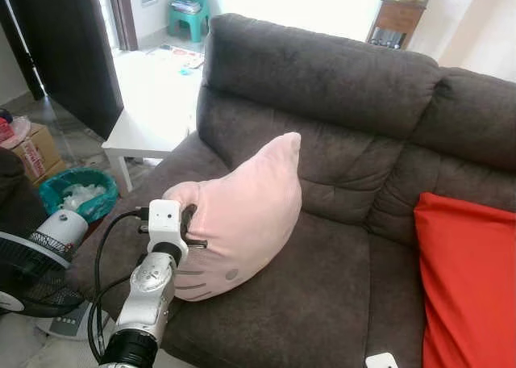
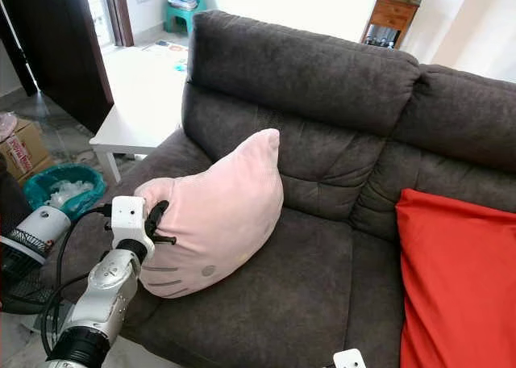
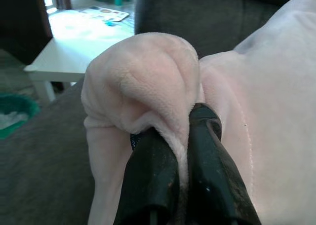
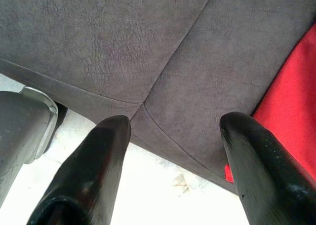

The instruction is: Move the pillow to the sofa from floor

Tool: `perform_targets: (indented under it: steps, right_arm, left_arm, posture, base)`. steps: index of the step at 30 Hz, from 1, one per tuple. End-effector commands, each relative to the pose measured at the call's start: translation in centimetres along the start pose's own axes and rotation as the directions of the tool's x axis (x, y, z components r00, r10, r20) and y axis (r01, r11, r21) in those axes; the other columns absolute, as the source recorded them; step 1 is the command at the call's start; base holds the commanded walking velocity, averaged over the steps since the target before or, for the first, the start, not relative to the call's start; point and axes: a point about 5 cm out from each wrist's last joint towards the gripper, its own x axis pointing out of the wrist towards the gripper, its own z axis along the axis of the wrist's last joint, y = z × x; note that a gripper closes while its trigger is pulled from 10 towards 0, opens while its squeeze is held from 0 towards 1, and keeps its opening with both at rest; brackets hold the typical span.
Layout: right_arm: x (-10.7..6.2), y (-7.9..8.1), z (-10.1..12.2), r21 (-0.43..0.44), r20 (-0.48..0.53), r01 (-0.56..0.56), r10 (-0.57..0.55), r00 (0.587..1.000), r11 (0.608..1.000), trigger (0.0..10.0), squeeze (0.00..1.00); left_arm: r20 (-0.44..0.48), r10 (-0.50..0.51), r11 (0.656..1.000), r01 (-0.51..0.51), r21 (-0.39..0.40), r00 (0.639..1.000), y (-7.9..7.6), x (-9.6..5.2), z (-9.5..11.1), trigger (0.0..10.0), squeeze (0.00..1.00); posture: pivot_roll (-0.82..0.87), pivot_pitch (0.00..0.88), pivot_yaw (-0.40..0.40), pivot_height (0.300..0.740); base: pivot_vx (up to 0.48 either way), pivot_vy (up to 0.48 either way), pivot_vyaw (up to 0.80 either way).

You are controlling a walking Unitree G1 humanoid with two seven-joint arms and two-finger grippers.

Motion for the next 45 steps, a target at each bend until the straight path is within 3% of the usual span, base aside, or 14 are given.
perform_targets:
  steps: [1,7,9,11,14,32,39,40,41,42,45]
  right_arm:
    - [0.0,-0.4,-0.1,-0.004,-0.01,0.003,-0.003,1.0,1.0,10.0,0.0]
    - [0.0,-0.4,-0.1,-0.006,-0.011,-0.001,0.001,1.0,1.0,10.0,0.0]
    - [0.0,-0.4,-0.1,-0.006,-0.011,-0.002,0.002,1.0,1.0,10.0,0.0]
    - [0.0,-0.4,-0.1,-0.003,-0.011,-0.002,0.002,1.0,1.0,10.0,0.0]
    - [0.0,-0.4,-0.1,-0.004,-0.012,-0.003,0.003,1.0,1.0,10.0,0.0]
    - [0.0,-0.3,-0.2,-0.005,-0.016,-0.008,0.008,1.0,1.0,10.0,0.0]
    - [0.0,-0.2,-0.3,0.001,-0.016,-0.006,0.006,1.0,1.0,10.0,0.0]
    - [0.0,-0.2,-0.3,0.014,-0.017,-0.002,0.002,1.0,1.0,10.0,0.0]
    - [0.0,-0.2,-0.3,0.014,-0.017,-0.002,0.002,1.0,1.0,10.0,0.0]
    - [0.0,-0.2,-0.4,0.034,-0.018,-0.001,0.002,1.0,0.999,10.0,0.0]
    - [-0.1,-0.1,-0.5,0.064,-0.021,0.003,-0.002,1.0,0.998,10.0,0.0]
  left_arm:
    - [0.044,0.004,1.0,-0.004,0.009,0.999,-0.2,0.0,0.6,10.0,0.0]
    - [0.064,0.04,0.999,-0.04,-0.008,0.997,0.3,-0.1,0.9,10.0,0.0]
    - [0.069,0.048,0.999,-0.048,-0.013,0.996,0.4,-0.1,0.9,10.0,0.21]
    - [0.074,0.054,0.998,-0.053,-0.016,0.996,0.5,-0.1,1.0,10.0,0.77]
    - [0.08,0.059,0.998,-0.058,-0.017,0.995,0.5,-0.1,1.1,10.0,0.8]
    - [0.14,0.047,0.999,-0.05,0.013,0.989,0.3,-0.5,2.3,10.0,0.75]
    - [0.199,-0.011,0.981,-0.028,0.191,0.98,-0.3,-2.3,3.1,10.0,0.69]
    - [0.212,-0.028,0.962,-0.031,0.273,0.977,-0.2,-2.8,3.1,10.0,0.57]
    - [0.212,-0.028,0.962,-0.031,0.273,0.977,-0.2,-2.8,3.1,10.0,0.57]
    - [0.221,-0.019,0.939,-0.058,0.339,0.975,0.1,-3.4,3.0,10.0,0.0]
    - [0.216,0.067,0.943,-0.132,0.304,0.974,1.0,-4.0,2.7,10.0,0.0]
  posture:
    - [0.13,0.0,-0.138,0.74]
    - [0.13,0.0,-0.137,0.74]
    - [0.13,0.0,-0.137,0.74]
    - [0.13,0.0,-0.137,0.74]
    - [0.13,0.0,-0.137,0.74]
    - [0.14,0.0,-0.132,0.74]
    - [0.14,0.0,-0.127,0.74]
    - [0.14,0.0,-0.123,0.74]
    - [0.14,0.0,-0.123,0.74]
    - [0.14,0.0,-0.12,0.74]
    - [0.14,0.0,-0.111,0.74]
  base:
    - [0.0,0.0,0.0]
    - [0.0,0.0,0.0]
    - [0.0,0.0,0.0]
    - [0.0,0.0,0.0]
    - [0.0,0.0,0.0]
    - [0.0,0.0,0.0]
    - [0.0,0.0,0.0]
    - [0.0,0.0,0.0]
    - [0.0,0.0,0.0]
    - [0.0,0.0,0.0]
    - [0.0,0.0,0.0]
